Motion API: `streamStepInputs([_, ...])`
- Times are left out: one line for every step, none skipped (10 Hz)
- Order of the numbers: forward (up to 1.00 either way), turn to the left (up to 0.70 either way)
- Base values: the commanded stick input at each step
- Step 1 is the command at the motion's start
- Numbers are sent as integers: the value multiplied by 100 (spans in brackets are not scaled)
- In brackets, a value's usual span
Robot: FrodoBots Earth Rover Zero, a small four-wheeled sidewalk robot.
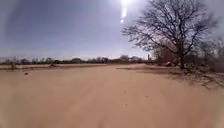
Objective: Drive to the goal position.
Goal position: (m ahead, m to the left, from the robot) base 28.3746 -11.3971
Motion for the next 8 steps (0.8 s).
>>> streamStepInputs([100, 0])
streamStepInputs([100, 0])
streamStepInputs([100, 0])
streamStepInputs([100, 0])
streamStepInputs([100, 0])
streamStepInputs([100, 0])
streamStepInputs([100, 0])
streamStepInputs([100, 0])
